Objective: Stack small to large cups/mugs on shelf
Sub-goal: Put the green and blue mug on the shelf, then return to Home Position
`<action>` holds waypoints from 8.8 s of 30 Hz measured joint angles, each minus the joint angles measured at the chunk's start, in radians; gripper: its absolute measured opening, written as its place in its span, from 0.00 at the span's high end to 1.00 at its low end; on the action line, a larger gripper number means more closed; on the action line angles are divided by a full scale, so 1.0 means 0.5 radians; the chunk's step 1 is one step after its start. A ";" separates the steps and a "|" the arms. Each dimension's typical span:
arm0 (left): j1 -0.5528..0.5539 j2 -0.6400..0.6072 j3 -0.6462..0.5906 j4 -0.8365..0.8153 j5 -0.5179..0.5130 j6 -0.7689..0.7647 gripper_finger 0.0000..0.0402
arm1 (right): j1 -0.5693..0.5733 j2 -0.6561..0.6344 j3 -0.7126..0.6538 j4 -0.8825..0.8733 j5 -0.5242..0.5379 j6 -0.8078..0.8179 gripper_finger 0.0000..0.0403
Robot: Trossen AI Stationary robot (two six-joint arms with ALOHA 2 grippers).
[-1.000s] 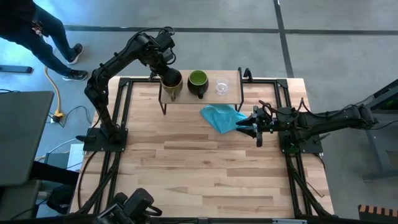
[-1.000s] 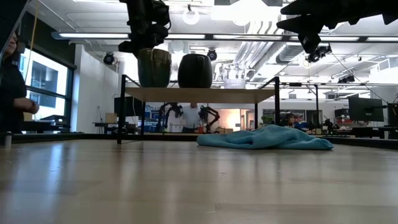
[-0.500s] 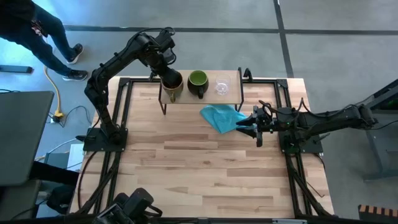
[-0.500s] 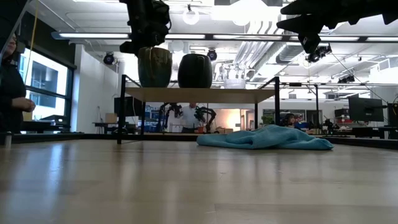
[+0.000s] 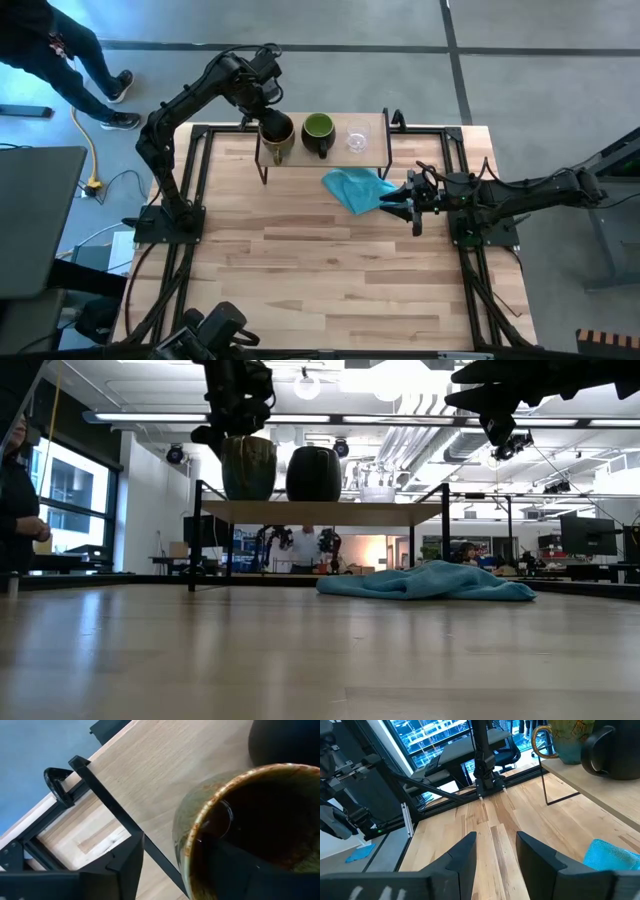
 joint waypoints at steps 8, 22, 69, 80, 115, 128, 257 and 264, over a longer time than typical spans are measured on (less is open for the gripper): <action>0.000 0.000 0.000 0.001 -0.038 -0.010 0.53 | 0.000 0.000 0.000 -0.001 0.000 0.000 0.68; 0.002 0.000 0.000 0.009 -0.053 -0.058 0.56 | 0.000 0.000 0.000 -0.001 0.000 0.000 0.68; 0.001 -0.006 0.026 0.010 0.060 -0.092 0.43 | 0.000 0.000 0.000 -0.001 0.000 0.014 0.68; 0.001 -0.007 0.402 -0.133 0.054 -0.062 0.43 | 0.000 0.000 0.000 -0.001 0.000 0.012 0.68; 0.001 -1.101 0.781 0.106 0.188 0.518 0.44 | 0.000 -0.004 0.001 0.140 0.213 0.136 0.68; 0.001 -1.460 0.701 0.013 0.463 0.417 0.44 | -0.001 -0.005 0.001 0.138 0.319 0.208 0.68; -1.361 -3.567 -3.360 2.888 0.162 0.026 0.44 | -0.249 -0.333 -0.515 0.974 -0.339 -0.637 0.68; -1.361 -3.590 -3.426 2.891 0.119 -0.007 0.44 | -0.249 -0.438 -0.610 1.013 -0.338 -0.635 0.68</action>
